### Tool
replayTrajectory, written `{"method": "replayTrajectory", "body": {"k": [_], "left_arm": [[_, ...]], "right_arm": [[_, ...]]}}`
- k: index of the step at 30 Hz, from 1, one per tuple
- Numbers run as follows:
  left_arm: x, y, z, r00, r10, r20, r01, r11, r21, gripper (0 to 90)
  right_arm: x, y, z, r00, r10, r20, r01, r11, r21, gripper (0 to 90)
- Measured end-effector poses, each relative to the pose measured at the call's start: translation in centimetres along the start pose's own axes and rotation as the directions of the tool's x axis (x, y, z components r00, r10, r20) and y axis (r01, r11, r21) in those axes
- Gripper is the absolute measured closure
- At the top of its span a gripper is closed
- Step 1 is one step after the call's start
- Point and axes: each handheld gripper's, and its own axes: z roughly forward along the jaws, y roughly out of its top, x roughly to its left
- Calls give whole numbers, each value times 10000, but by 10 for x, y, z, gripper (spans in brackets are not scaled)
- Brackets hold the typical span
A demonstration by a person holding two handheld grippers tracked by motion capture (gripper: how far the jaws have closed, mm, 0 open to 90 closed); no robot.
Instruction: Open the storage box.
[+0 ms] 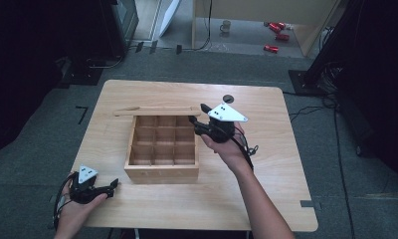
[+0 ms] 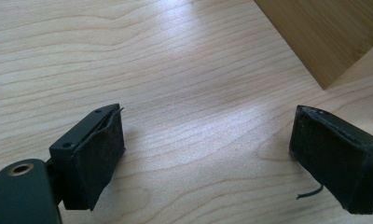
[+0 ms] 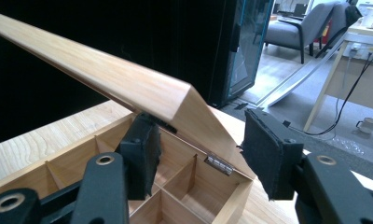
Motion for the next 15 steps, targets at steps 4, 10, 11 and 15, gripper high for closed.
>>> {"method": "replayTrajectory", "body": {"k": [4, 10, 11, 15], "left_arm": [[0, 0, 0, 10000, 33, -13, -32, 10000, 29, 103], [0, 0, 0, 10000, 14, -3, -14, 10000, 39, 103], [0, 0, 0, 10000, 10, -5, -10, 10000, 31, 103], [0, 0, 0, 10000, -2, 9, 2, 10000, 28, 104]], "right_arm": [[-5, -1, 12, 10000, 71, -17, -70, 9999, 133, 486], [-19, -2, 26, 9988, 472, -118, -471, 9989, 85, 506], [-21, -1, 28, 9984, 543, -147, -543, 9985, 60, 508], [-28, 2, 36, 9985, 476, -288, -477, 9988, -49, 520]]}}
